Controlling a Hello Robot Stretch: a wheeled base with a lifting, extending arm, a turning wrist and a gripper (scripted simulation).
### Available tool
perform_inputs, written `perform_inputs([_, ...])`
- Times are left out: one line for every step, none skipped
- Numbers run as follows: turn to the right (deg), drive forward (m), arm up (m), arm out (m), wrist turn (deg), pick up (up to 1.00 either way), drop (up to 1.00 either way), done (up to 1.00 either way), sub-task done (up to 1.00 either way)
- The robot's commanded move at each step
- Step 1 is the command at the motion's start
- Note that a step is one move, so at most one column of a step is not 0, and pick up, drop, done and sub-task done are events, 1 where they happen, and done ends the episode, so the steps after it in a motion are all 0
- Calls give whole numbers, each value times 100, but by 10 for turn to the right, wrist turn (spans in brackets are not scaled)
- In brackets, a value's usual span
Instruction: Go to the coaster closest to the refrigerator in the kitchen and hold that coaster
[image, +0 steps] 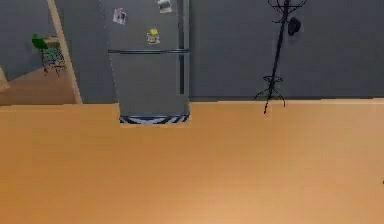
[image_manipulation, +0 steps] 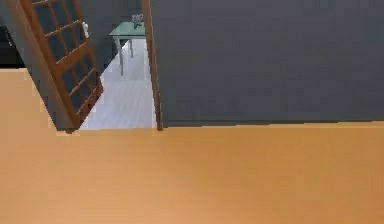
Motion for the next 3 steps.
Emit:
perform_inputs([0, 70, 0, 0, 0, 0, 0, 0, 0])
perform_inputs([-180, 0, 0, 0, 0, 0, 0, 0, 0])
perform_inputs([0, 100, 0, 0, 0, 0, 0, 0, 0])
